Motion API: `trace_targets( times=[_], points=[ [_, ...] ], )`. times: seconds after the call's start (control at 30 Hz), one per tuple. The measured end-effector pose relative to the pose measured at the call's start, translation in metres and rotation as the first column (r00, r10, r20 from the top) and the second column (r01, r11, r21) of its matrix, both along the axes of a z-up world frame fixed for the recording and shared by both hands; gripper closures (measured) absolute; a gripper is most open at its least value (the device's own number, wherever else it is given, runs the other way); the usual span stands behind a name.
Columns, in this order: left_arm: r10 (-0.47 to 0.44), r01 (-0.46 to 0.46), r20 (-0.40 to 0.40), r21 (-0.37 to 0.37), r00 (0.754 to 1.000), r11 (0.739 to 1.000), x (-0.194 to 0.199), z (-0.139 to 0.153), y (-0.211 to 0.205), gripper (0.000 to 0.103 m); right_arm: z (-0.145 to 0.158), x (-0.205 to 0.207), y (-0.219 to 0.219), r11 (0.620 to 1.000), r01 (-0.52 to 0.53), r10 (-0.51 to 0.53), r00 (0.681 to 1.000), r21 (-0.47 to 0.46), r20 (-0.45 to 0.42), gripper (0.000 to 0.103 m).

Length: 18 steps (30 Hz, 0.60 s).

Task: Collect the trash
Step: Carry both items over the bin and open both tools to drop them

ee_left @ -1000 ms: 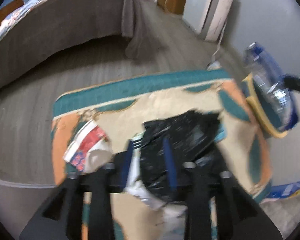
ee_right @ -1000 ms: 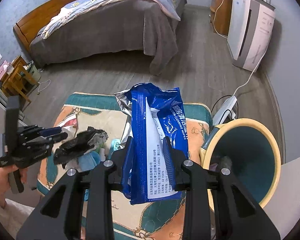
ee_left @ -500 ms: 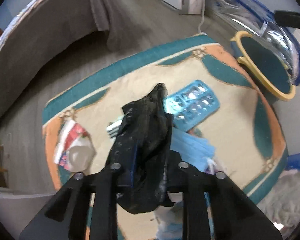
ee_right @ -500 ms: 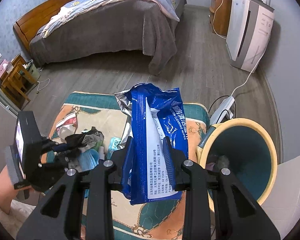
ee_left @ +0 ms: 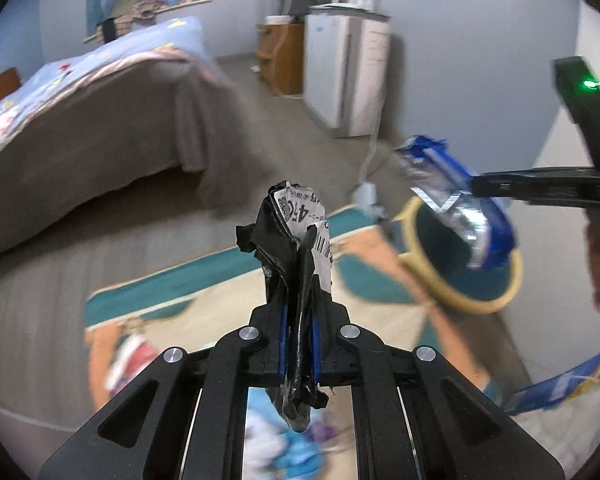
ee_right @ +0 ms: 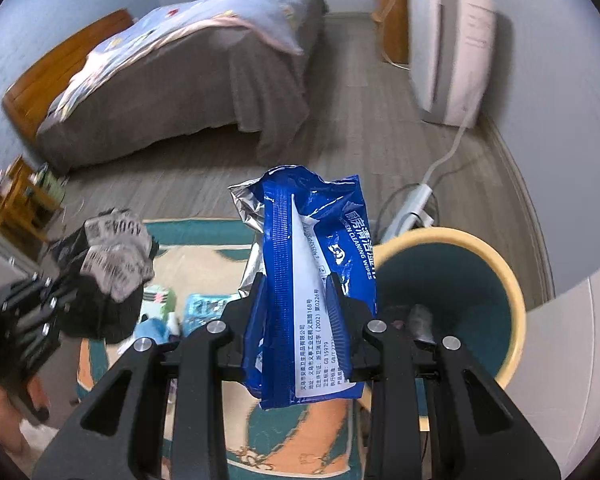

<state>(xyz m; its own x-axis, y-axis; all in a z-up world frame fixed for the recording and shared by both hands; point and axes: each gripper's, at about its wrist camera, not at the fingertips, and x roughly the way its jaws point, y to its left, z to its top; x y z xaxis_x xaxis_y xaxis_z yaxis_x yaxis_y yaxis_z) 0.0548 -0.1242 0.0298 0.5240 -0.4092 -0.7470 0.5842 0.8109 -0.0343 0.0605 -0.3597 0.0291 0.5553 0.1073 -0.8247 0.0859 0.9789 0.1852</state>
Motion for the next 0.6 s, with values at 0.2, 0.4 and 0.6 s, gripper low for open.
trace_targets(
  times=[0.2,0.4,0.6],
  points=[
    [-0.092,0.091,-0.014,-0.046,0.996,0.995,-0.018,-0.001,-0.07,0.093,-0.005,-0.012,-0.055,0.995,0.093,-0.093,0.996,-0.022,0.0,0.073],
    [-0.178,0.179,-0.041,0.004,0.983,0.984,-0.025,-0.021,-0.144,0.093,-0.022,-0.025,-0.1,0.985,0.17,-0.172,0.984,-0.038,-0.038,0.073],
    [-0.221,0.225,-0.079,0.042,0.972,0.973,-0.021,-0.043,-0.197,0.093,-0.05,-0.034,-0.132,0.974,0.212,-0.221,0.97,-0.083,-0.104,0.073]
  ],
)
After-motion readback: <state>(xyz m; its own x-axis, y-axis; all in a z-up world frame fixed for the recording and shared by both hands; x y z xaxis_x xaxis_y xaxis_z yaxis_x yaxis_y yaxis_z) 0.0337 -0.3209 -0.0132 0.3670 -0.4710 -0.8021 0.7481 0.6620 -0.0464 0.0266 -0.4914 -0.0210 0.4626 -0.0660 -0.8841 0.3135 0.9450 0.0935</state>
